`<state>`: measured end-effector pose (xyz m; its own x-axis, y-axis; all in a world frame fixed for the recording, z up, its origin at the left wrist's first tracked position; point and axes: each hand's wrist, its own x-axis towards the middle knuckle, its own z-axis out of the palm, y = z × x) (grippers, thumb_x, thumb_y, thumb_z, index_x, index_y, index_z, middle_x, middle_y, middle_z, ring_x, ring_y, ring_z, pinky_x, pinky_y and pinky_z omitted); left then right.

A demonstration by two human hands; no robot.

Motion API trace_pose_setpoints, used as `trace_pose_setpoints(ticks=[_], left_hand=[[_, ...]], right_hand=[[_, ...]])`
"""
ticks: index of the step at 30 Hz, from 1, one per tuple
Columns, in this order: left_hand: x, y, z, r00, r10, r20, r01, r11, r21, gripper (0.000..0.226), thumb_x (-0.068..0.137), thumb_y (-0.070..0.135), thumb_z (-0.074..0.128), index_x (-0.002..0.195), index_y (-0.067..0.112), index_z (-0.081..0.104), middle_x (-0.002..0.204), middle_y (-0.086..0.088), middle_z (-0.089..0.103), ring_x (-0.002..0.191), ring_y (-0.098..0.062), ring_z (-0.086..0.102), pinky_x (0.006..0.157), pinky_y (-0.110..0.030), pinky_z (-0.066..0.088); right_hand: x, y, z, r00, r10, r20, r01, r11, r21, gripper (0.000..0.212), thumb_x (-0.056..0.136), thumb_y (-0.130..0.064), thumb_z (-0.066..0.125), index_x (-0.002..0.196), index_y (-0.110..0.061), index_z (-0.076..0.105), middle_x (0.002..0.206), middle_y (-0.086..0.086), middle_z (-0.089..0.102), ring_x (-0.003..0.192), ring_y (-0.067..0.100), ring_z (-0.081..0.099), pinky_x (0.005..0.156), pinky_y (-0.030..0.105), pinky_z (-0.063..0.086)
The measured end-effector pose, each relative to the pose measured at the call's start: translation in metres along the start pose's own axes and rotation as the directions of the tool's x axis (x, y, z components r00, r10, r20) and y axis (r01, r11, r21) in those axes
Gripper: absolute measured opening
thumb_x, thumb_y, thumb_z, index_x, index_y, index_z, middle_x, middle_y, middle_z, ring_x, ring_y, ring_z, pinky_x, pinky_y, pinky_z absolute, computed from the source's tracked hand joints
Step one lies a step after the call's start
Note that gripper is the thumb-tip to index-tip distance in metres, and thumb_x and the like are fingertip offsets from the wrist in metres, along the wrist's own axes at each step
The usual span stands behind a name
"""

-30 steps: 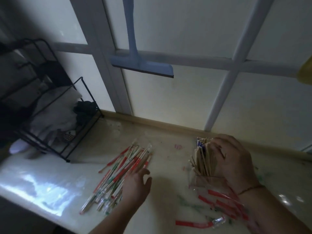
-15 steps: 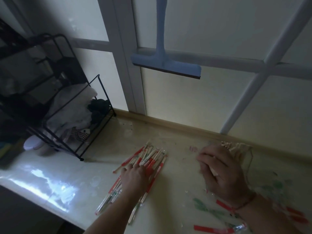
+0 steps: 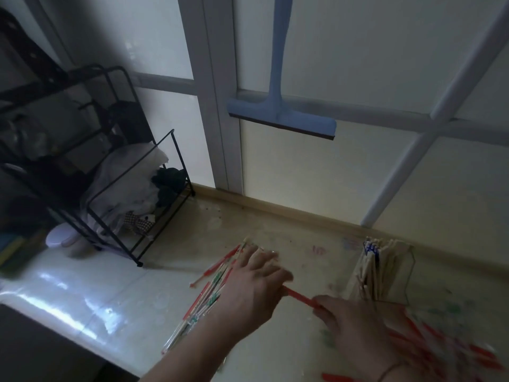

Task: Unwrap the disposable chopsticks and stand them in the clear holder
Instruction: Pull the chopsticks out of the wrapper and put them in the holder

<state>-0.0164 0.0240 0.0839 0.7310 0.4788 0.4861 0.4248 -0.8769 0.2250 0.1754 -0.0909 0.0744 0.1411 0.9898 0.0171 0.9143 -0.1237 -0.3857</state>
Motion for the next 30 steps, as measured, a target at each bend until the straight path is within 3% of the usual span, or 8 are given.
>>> trace_pose_setpoints(ticks=[2, 4, 6, 8, 10, 16, 23, 30], left_hand=[[0.011, 0.017, -0.008, 0.95, -0.074, -0.302, 0.016, 0.981, -0.192, 0.046, 0.088, 0.026, 0.069, 0.13, 0.019, 0.052, 0.14, -0.004, 0.055, 0.137, -0.028, 0.044, 0.114, -0.05, 0.033], [0.022, 0.036, -0.014, 0.805, -0.458, -0.378, 0.18, 0.795, -0.58, 0.061, 0.085, 0.031, 0.067, 0.141, 0.022, 0.043, 0.146, -0.002, 0.048, 0.137, -0.021, 0.044, 0.112, -0.042, 0.038], [0.037, 0.053, -0.02, 0.647, -0.762, 0.013, 0.384, 0.311, -0.869, 0.065, 0.085, 0.053, 0.063, 0.143, 0.037, 0.038, 0.142, 0.011, 0.051, 0.129, -0.009, 0.052, 0.105, -0.038, 0.046], [0.05, 0.062, -0.018, 0.559, -0.756, 0.34, 0.399, -0.114, -0.91, 0.061, 0.086, 0.053, 0.063, 0.139, 0.028, 0.045, 0.131, 0.0, 0.064, 0.115, -0.015, 0.064, 0.099, -0.038, 0.052], [0.062, 0.072, -0.02, 0.56, -0.702, 0.441, 0.338, -0.292, -0.895, 0.039, 0.093, 0.034, 0.056, 0.124, 0.011, 0.06, 0.111, -0.013, 0.072, 0.099, -0.024, 0.071, 0.083, -0.034, 0.057], [0.07, 0.099, -0.026, 0.573, -0.712, 0.406, 0.466, -0.124, -0.876, 0.015, 0.096, 0.012, 0.057, 0.1, 0.005, 0.07, 0.091, -0.012, 0.076, 0.086, -0.028, 0.073, 0.083, -0.045, 0.058], [0.066, 0.111, -0.023, 0.541, -0.725, 0.427, 0.504, -0.127, -0.854, 0.015, 0.097, 0.013, 0.057, 0.102, 0.006, 0.069, 0.093, -0.009, 0.076, 0.087, -0.025, 0.074, 0.084, -0.044, 0.059], [0.073, 0.086, -0.021, 0.446, -0.747, 0.493, 0.361, -0.354, -0.863, 0.016, 0.096, 0.01, 0.057, 0.102, -0.001, 0.066, 0.094, -0.015, 0.075, 0.085, -0.024, 0.074, 0.068, -0.03, 0.057]], right_hand=[[-0.012, -0.005, -0.005, 0.95, 0.25, 0.188, -0.31, 0.838, 0.449, 0.015, 0.092, -0.015, 0.062, 0.084, -0.024, 0.07, 0.068, -0.008, 0.073, 0.054, 0.011, 0.067, 0.052, 0.023, 0.051], [-0.023, -0.012, -0.013, 0.861, 0.305, 0.406, -0.507, 0.472, 0.721, 0.011, 0.094, -0.004, 0.058, 0.089, -0.006, 0.068, 0.071, 0.009, 0.073, 0.054, 0.027, 0.068, 0.047, 0.026, 0.049], [-0.032, -0.016, -0.023, 0.844, 0.278, 0.459, -0.53, 0.296, 0.795, 0.011, 0.094, -0.003, 0.055, 0.093, 0.002, 0.065, 0.074, 0.018, 0.071, 0.056, 0.035, 0.067, 0.048, 0.03, 0.051], [-0.04, -0.019, -0.033, 0.857, 0.25, 0.45, -0.502, 0.209, 0.839, 0.013, 0.093, -0.003, 0.054, 0.095, 0.005, 0.064, 0.076, 0.021, 0.07, 0.056, 0.036, 0.065, 0.051, 0.034, 0.051], [-0.047, -0.02, -0.039, 0.865, 0.236, 0.443, -0.488, 0.189, 0.852, 0.014, 0.092, -0.004, 0.055, 0.096, 0.006, 0.064, 0.078, 0.023, 0.069, 0.056, 0.037, 0.065, 0.051, 0.035, 0.051], [-0.064, -0.012, -0.045, 0.893, 0.255, 0.371, -0.437, 0.294, 0.85, 0.01, 0.092, -0.002, 0.057, 0.093, 0.004, 0.066, 0.075, 0.022, 0.07, 0.054, 0.036, 0.065, 0.047, 0.03, 0.048], [-0.073, -0.012, -0.047, 0.904, 0.259, 0.341, -0.413, 0.316, 0.854, 0.011, 0.092, -0.001, 0.057, 0.088, 0.002, 0.067, 0.071, 0.02, 0.069, 0.05, 0.034, 0.064, 0.045, 0.029, 0.047], [-0.067, -0.012, -0.056, 0.894, 0.251, 0.372, -0.425, 0.206, 0.882, 0.018, 0.077, -0.017, 0.07, 0.085, -0.001, 0.071, 0.072, 0.023, 0.068, 0.051, 0.033, 0.063, 0.045, 0.03, 0.048]])
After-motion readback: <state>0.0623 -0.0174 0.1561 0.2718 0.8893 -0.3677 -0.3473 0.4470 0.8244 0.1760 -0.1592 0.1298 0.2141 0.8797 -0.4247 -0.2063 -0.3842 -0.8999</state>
